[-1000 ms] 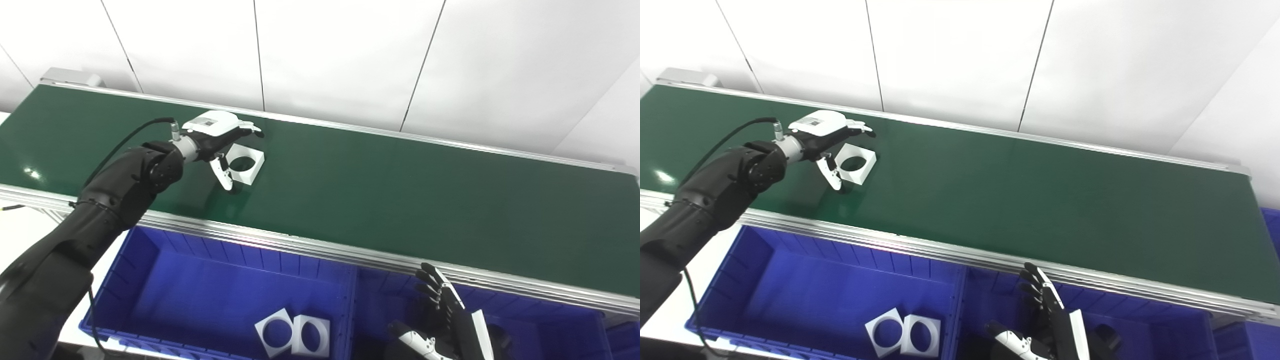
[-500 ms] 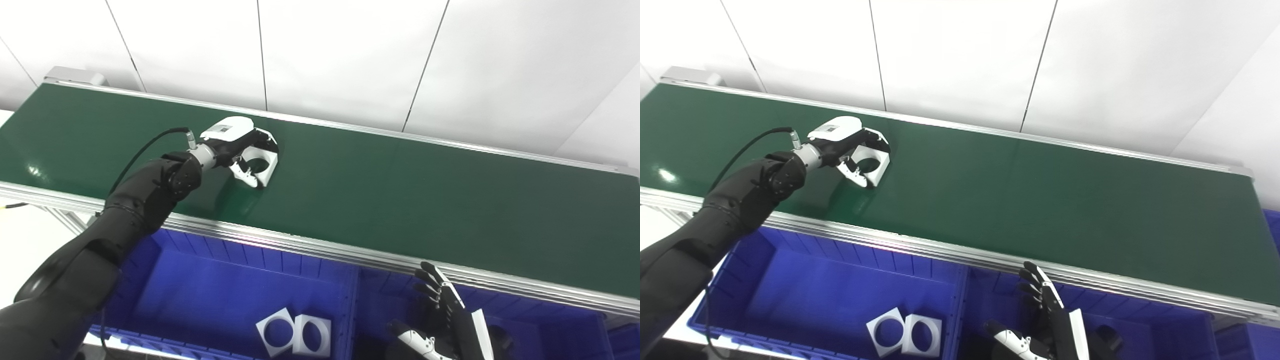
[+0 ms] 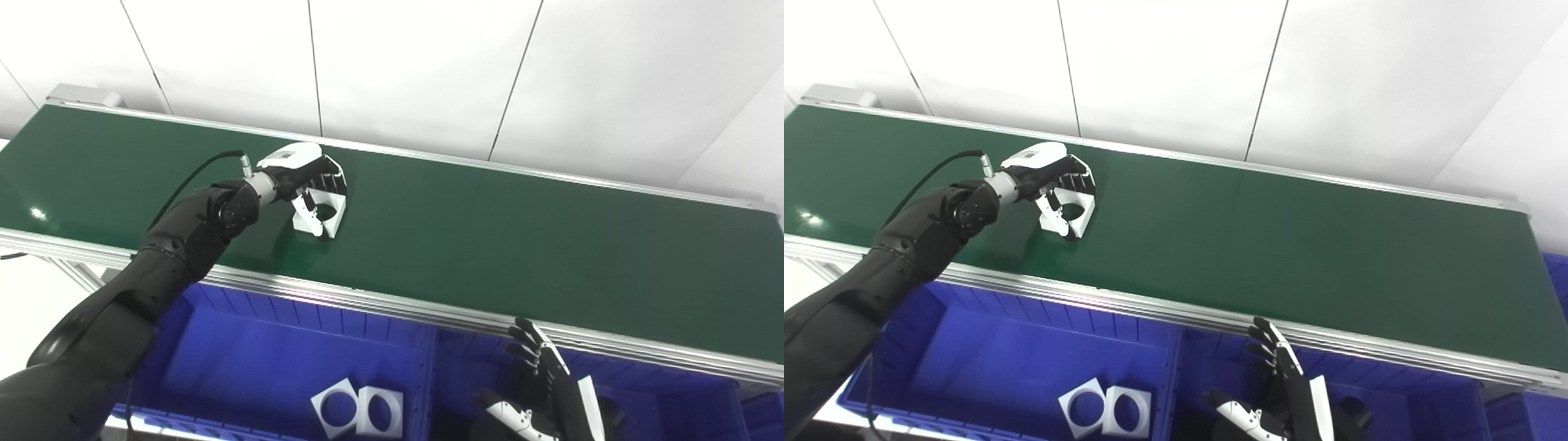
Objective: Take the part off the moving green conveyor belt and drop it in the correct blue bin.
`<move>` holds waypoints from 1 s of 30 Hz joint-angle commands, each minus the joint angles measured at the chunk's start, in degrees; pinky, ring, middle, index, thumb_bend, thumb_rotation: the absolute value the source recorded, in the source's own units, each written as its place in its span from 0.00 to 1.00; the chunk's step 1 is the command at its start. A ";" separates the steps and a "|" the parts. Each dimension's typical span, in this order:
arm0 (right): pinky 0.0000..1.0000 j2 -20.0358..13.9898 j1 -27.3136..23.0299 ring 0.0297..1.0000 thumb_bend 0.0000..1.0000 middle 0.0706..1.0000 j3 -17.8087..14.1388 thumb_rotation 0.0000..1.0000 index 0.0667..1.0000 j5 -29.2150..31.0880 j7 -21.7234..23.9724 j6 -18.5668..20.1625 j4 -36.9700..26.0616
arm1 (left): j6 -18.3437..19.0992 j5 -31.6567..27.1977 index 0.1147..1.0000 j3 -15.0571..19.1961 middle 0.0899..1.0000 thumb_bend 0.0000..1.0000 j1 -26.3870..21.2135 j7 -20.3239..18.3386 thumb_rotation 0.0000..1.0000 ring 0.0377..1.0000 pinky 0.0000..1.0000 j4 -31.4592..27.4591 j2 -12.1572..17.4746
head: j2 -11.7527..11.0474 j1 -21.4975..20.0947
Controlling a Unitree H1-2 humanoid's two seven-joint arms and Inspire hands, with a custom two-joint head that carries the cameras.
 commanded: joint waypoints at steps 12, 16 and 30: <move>0.70 1.34 -0.03 0.77 0.69 0.83 0.28 0.40 0.87 -1.23 -0.51 -1.13 -4.01 | -4.38 -15.94 0.46 13.81 0.41 0.51 7.56 1.59 0.00 0.43 0.39 -23.26 2.34 | 3.03 -5.11; 0.70 1.66 -0.09 0.77 0.68 0.83 0.29 0.41 0.87 -1.99 -0.37 -0.50 -4.60 | -5.12 -21.94 0.46 15.28 0.40 0.51 12.05 0.46 0.00 0.43 0.39 -29.24 0.96 | 4.18 -6.07; 0.70 1.91 -0.50 0.77 0.69 0.83 0.20 0.41 0.87 -1.80 0.50 1.90 -6.10 | -8.13 -22.35 0.46 12.02 0.41 0.51 29.07 -0.08 0.00 0.44 0.40 -39.41 -5.55 | 6.73 -6.89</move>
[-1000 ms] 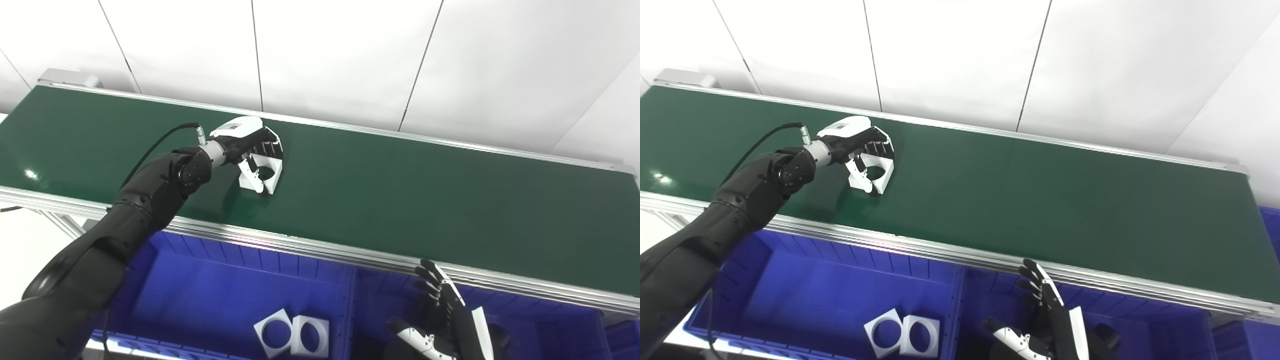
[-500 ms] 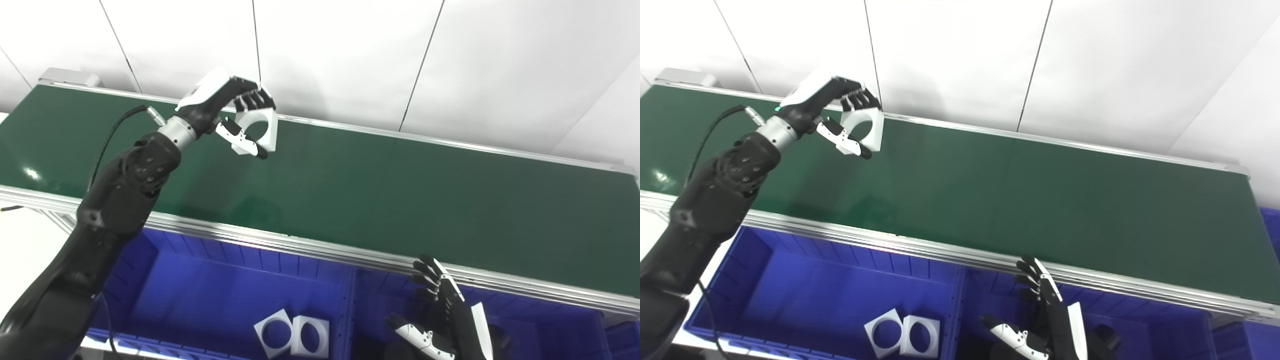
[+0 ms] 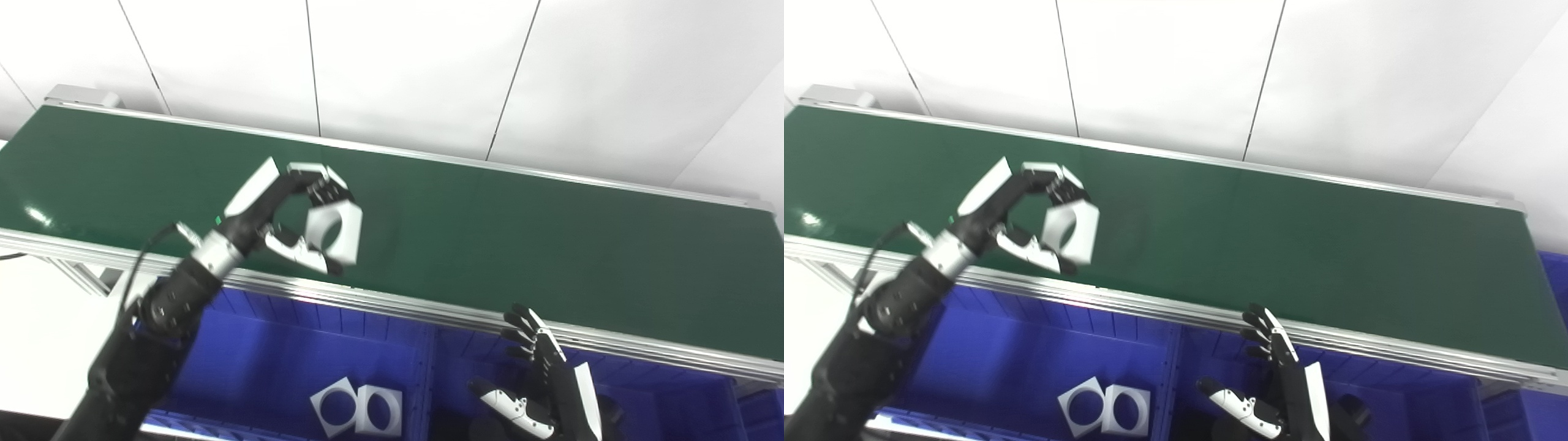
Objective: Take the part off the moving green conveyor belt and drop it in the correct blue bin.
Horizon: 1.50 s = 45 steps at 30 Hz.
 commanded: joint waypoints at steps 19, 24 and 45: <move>0.70 2.81 -0.01 0.77 0.69 0.82 1.41 0.36 0.86 -3.05 -0.58 3.73 -4.80 | -5.36 9.68 0.46 -7.91 0.41 0.51 8.79 -0.59 0.00 0.47 0.43 -0.62 -1.38 | 3.80 -11.23; 0.69 3.94 0.24 0.76 0.68 0.82 1.99 0.35 0.86 -5.63 -0.87 4.64 -5.39 | -6.31 12.23 0.47 -8.91 0.37 0.51 8.99 0.00 0.00 0.35 0.31 0.86 -1.02 | 4.41 -13.08; 0.67 4.83 1.63 0.75 0.70 0.81 3.12 0.37 0.85 -8.52 -1.62 5.22 -6.49 | -2.80 22.16 0.46 -8.98 0.43 0.51 9.80 4.92 0.00 0.56 0.51 3.40 -1.50 | 2.72 -12.30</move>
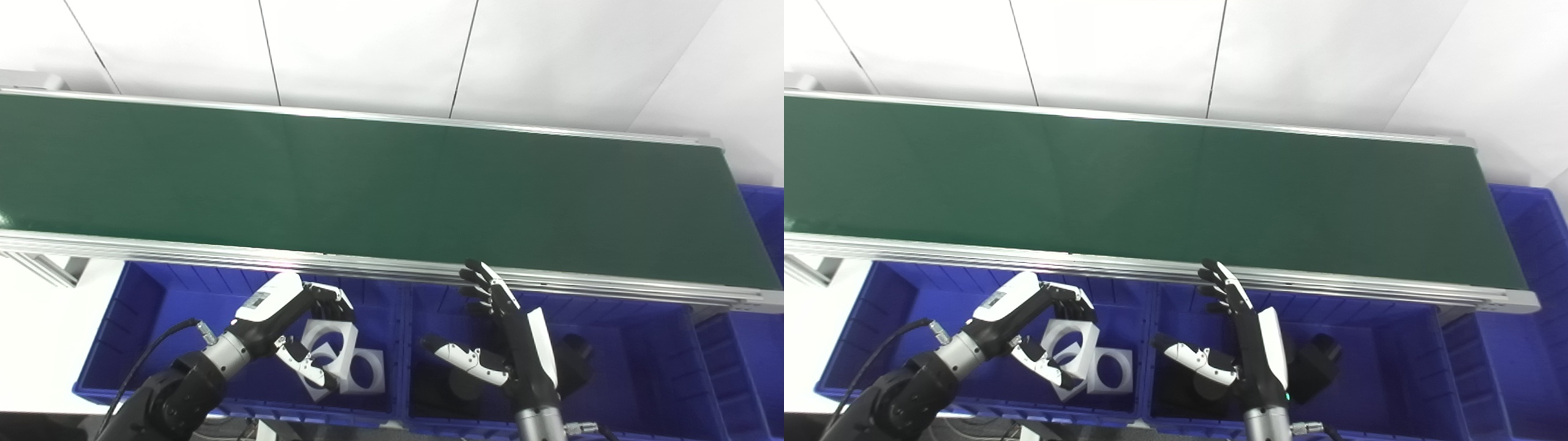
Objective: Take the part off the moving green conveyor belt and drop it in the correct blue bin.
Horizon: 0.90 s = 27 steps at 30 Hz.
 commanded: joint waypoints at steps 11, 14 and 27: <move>0.67 0.52 0.95 0.75 0.69 0.82 1.17 0.35 0.85 -1.61 -2.03 -1.87 -1.55 | 8.84 1.85 0.94 0.38 0.97 0.65 1.49 -0.14 0.27 0.91 0.77 -4.74 -0.40 | -1.77 0.73; 0.68 0.07 1.30 0.76 0.69 0.82 1.42 0.35 0.86 -1.79 -2.21 -2.09 -1.55 | 8.09 -0.51 0.97 0.48 1.00 0.71 1.99 -0.48 0.34 0.96 0.80 -5.16 -0.24 | -2.83 0.90; 0.69 -1.23 3.09 0.78 0.69 0.82 1.82 0.34 0.86 -1.85 -2.66 -2.31 -2.12 | 2.26 -22.17 0.90 0.79 0.96 0.84 5.81 -2.29 0.44 0.92 0.85 -7.22 -6.15 | -4.99 0.86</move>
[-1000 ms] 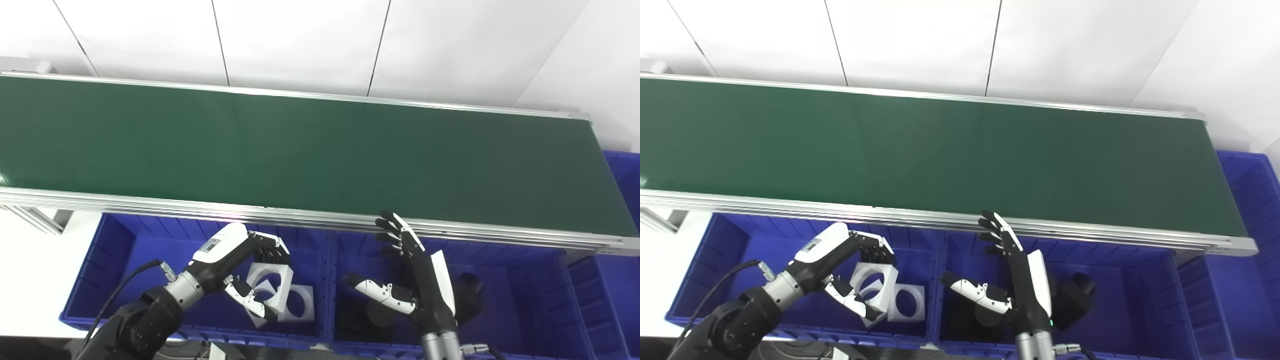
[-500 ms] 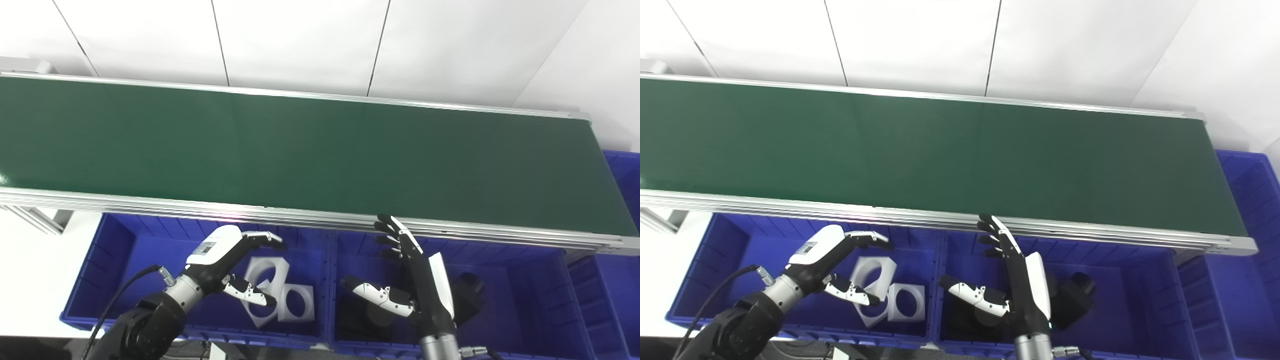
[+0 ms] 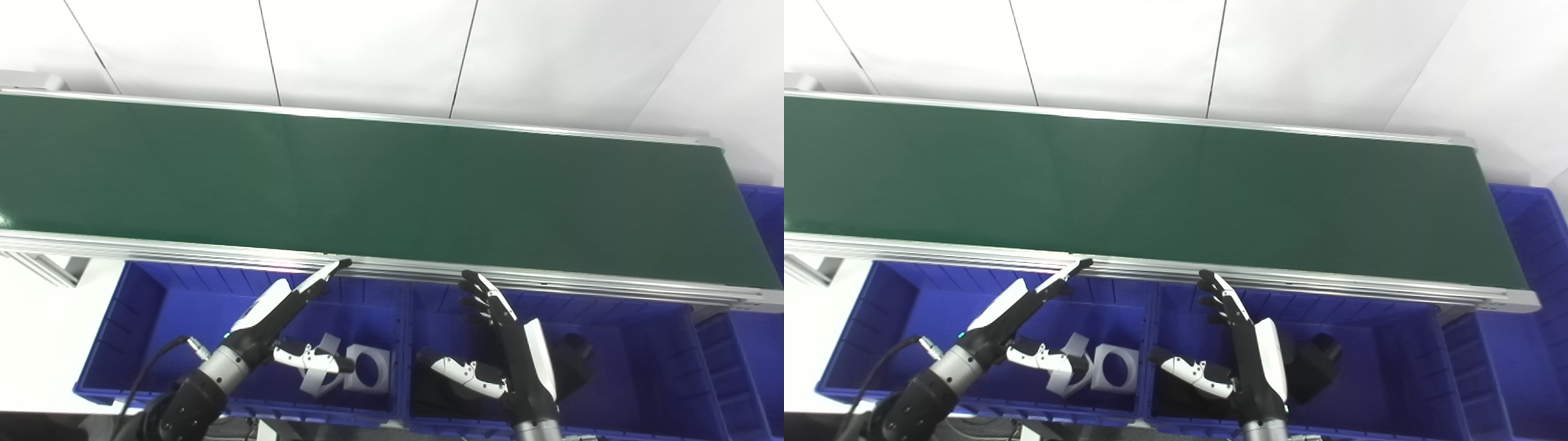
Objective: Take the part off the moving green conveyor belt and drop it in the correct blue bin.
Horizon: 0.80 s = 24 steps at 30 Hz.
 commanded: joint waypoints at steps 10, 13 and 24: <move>0.69 -0.55 0.52 0.79 0.68 0.82 0.25 0.35 0.87 1.17 -0.99 -2.84 -1.68 | -10.09 -15.31 0.85 1.61 0.86 0.77 1.35 -1.19 0.38 0.83 0.77 4.73 -6.56 | -0.83 1.70; 0.69 -0.65 0.43 0.79 0.68 0.82 0.22 0.36 0.87 1.42 -1.13 -2.97 -1.32 | -10.11 -17.09 0.84 3.26 0.84 0.77 1.70 -2.84 0.34 0.81 0.76 5.35 -7.78 | -1.37 2.19; 0.69 -0.42 0.21 0.77 0.68 0.81 -0.31 0.34 0.87 2.45 -2.41 -4.04 0.23 | -10.11 -16.01 0.82 6.59 0.82 0.75 2.42 -4.62 0.32 0.80 0.72 6.91 -10.94 | -2.36 3.65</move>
